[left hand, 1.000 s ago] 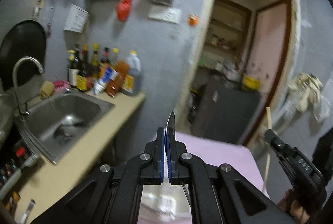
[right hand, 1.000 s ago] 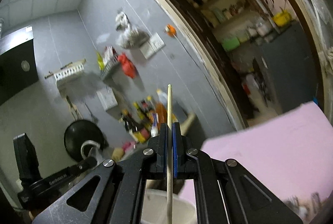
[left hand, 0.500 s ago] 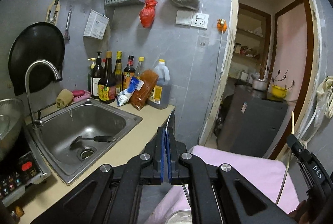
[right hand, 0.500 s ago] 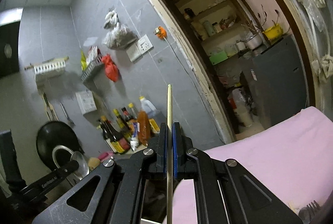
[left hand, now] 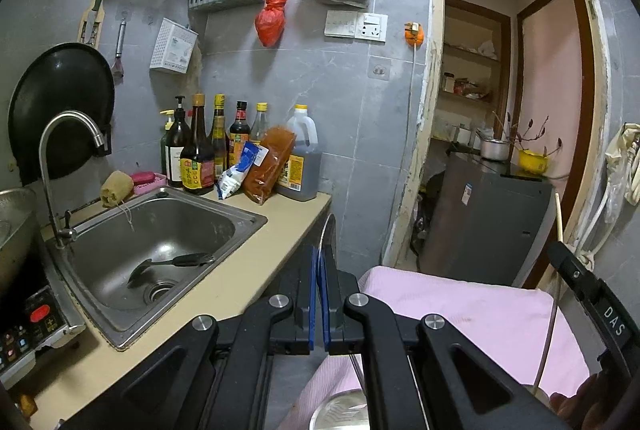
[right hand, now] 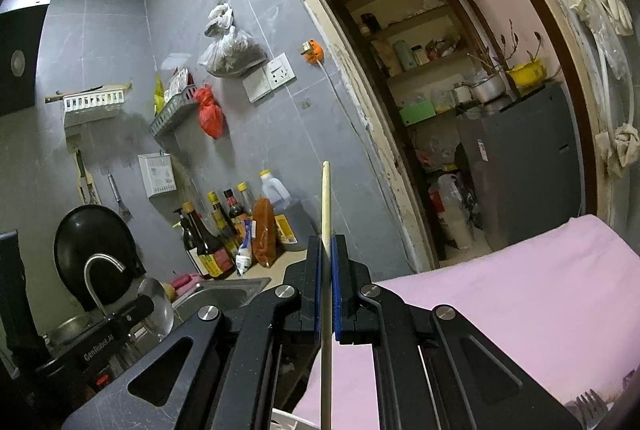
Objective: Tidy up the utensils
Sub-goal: 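Lift the spoon and chopstick and carry both toward the white caddy, then lower the spoon into the caddy with the left tool while the right drops the chopstick in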
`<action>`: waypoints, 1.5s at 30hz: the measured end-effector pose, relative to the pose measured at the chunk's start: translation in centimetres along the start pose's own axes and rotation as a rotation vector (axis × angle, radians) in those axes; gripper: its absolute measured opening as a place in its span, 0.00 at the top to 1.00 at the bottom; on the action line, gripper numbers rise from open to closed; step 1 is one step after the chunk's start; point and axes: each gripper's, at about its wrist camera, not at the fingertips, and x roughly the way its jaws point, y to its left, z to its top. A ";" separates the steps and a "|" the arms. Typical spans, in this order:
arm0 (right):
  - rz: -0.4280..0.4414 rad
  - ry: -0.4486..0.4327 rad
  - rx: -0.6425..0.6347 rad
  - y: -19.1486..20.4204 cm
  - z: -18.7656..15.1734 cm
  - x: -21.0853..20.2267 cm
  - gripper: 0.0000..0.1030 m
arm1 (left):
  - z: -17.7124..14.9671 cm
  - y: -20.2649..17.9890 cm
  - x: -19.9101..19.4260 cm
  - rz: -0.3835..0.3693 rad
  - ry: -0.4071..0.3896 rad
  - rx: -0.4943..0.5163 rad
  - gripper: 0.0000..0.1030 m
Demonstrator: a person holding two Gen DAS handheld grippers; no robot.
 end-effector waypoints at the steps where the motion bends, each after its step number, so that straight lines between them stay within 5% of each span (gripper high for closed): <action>1: -0.005 0.004 0.001 -0.1 -0.1 0.0 0.96 | -0.1 0.0 0.0 -0.001 -0.001 0.003 0.97; 14: -0.009 0.037 0.006 -0.5 -1.0 -0.1 0.96 | -0.4 0.0 -0.1 -0.013 0.014 0.017 0.97; 23: 0.007 0.103 -0.028 -0.3 -1.9 -1.3 0.94 | -0.4 1.3 -0.4 -0.103 0.068 -0.005 0.96; 30: -0.001 0.130 -0.015 -0.8 -2.1 -3.3 0.78 | -1.0 1.6 -0.9 -0.144 0.126 0.004 0.94; 35: -0.010 0.134 -0.016 -0.9 -1.7 -4.6 0.74 | -1.2 1.5 -1.8 -0.165 0.126 -0.013 0.66; 40: -0.025 0.128 -0.015 -1.3 -0.9 -6.0 0.68 | -1.2 1.1 -2.5 -0.156 0.141 -0.010 0.61; 45: -0.051 0.110 -0.023 -2.1 0.2 -8.3 0.49 | -0.9 0.2 -4.1 -0.168 0.110 -0.006 0.41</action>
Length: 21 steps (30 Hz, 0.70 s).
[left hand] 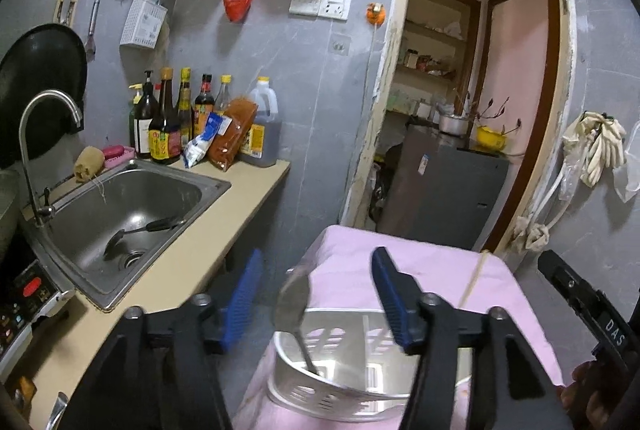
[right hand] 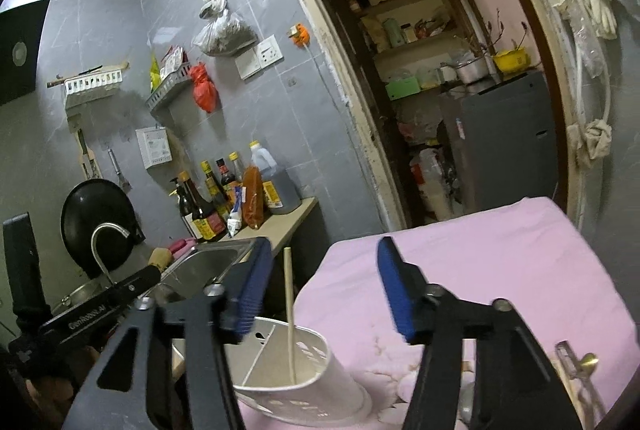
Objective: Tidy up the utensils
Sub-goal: 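Lower the spoon into the caddy with the left tool while the right drops the chopstick in, then move both open tools back to the utensils on the table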
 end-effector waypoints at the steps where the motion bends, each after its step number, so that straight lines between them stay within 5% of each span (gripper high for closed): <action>1: -0.003 -0.002 -0.005 -0.2 0.2 -0.5 0.49 | 0.0 -0.4 -0.5 -0.008 -0.006 -0.003 0.37; 7: -0.058 -0.013 -0.048 -2.1 1.8 -4.1 0.30 | -0.3 -3.8 -2.7 -0.039 -0.042 0.032 0.15; 11: -0.117 -0.024 -0.099 -3.6 2.8 -6.5 0.06 | -0.9 -6.8 -4.1 -0.057 -0.077 0.076 0.03; 21: -0.266 -0.033 -0.177 -8.4 4.9 -11.9 0.01 | -3.2 -13.7 -5.8 -0.139 -0.086 0.192 0.02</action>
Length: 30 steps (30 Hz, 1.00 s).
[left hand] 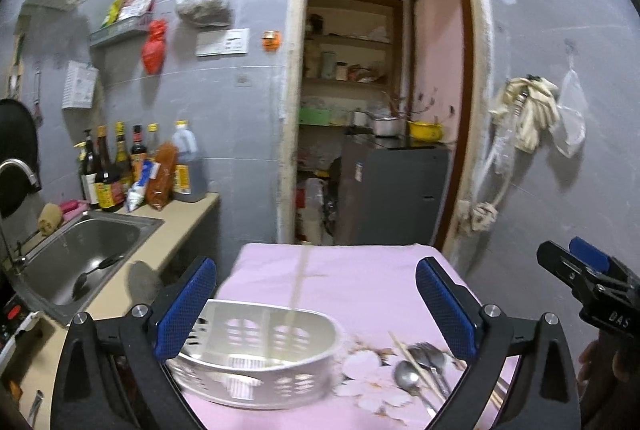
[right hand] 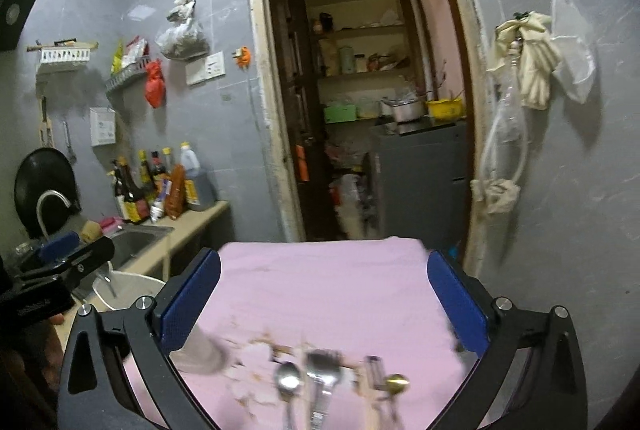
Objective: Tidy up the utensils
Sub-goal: 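Move both open tools back to the utensils on the table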
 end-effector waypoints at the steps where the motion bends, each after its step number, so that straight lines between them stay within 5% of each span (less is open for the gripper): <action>1: -0.013 0.003 -0.007 -0.9 -0.1 -0.3 0.01 | -0.2 -0.8 -0.1 -0.016 0.000 0.008 0.02; 11: -0.089 0.079 0.007 -7.6 -2.3 -0.2 0.01 | -3.1 -6.9 1.5 -0.082 0.069 0.057 0.02; 19: -0.115 0.188 0.044 -11.0 -7.2 2.9 0.01 | -7.8 -9.9 5.0 -0.080 0.177 0.080 0.02; 28: 0.008 0.371 0.112 -12.4 -12.4 7.9 0.03 | -10.8 -9.4 9.4 -0.094 0.335 0.044 0.05; 30: 0.029 0.400 0.122 -12.4 -13.1 8.8 0.15 | -11.3 -9.2 10.3 -0.096 0.366 0.036 0.13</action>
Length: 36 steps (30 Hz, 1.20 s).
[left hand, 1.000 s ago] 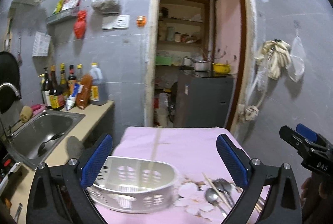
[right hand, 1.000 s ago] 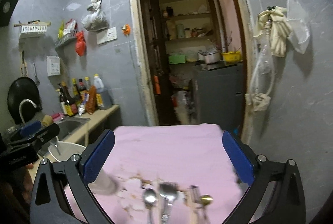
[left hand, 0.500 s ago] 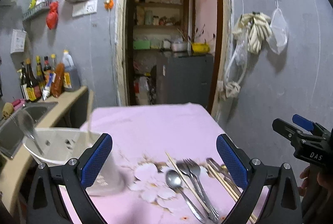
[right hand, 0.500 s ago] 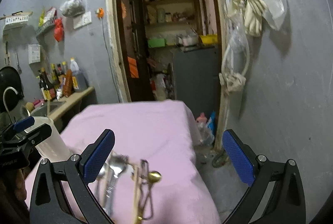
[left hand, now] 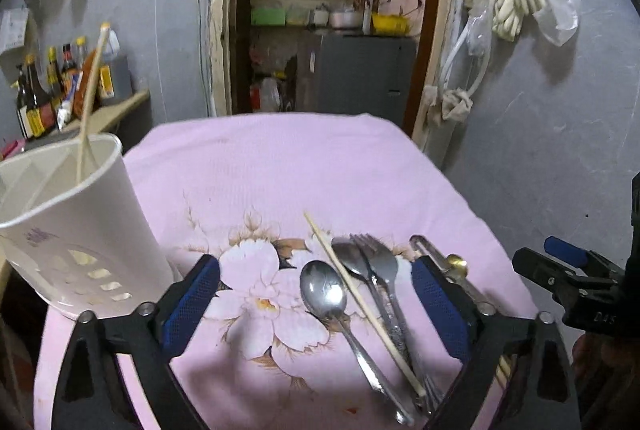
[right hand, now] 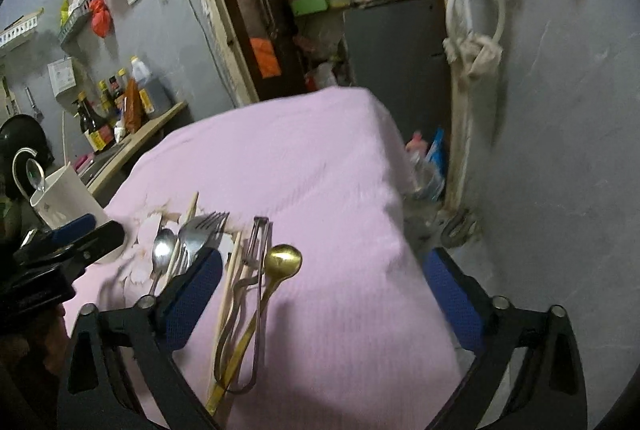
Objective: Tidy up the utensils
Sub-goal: 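Move both open tools back to the utensils on the table, then grasp a silver spoon with the left tool while the right tool grasps the gold spoon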
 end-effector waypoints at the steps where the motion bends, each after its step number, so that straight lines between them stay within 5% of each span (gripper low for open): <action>1: 0.009 0.012 0.003 0.0 -0.1 0.3 0.18 | 0.0 0.1 0.5 -0.004 0.019 -0.003 0.18; 11: 0.088 0.167 -0.008 0.5 -1.0 4.6 0.64 | -0.7 1.4 5.0 -0.063 0.188 -0.074 0.56; 19: 0.120 0.203 -0.076 1.1 -0.2 6.1 0.73 | -0.7 2.0 6.5 -0.103 0.226 -0.108 0.64; 26: 0.111 0.227 -0.323 3.6 0.2 6.8 0.77 | -0.5 2.1 6.8 -0.122 0.230 -0.075 0.68; 27: 0.115 0.224 -0.357 4.0 0.2 6.6 0.84 | -0.4 2.0 6.9 -0.122 0.231 -0.070 0.69; 36: 0.183 0.273 -0.224 2.3 1.5 6.3 0.96 | -0.2 2.6 7.0 -0.126 0.249 -0.106 0.90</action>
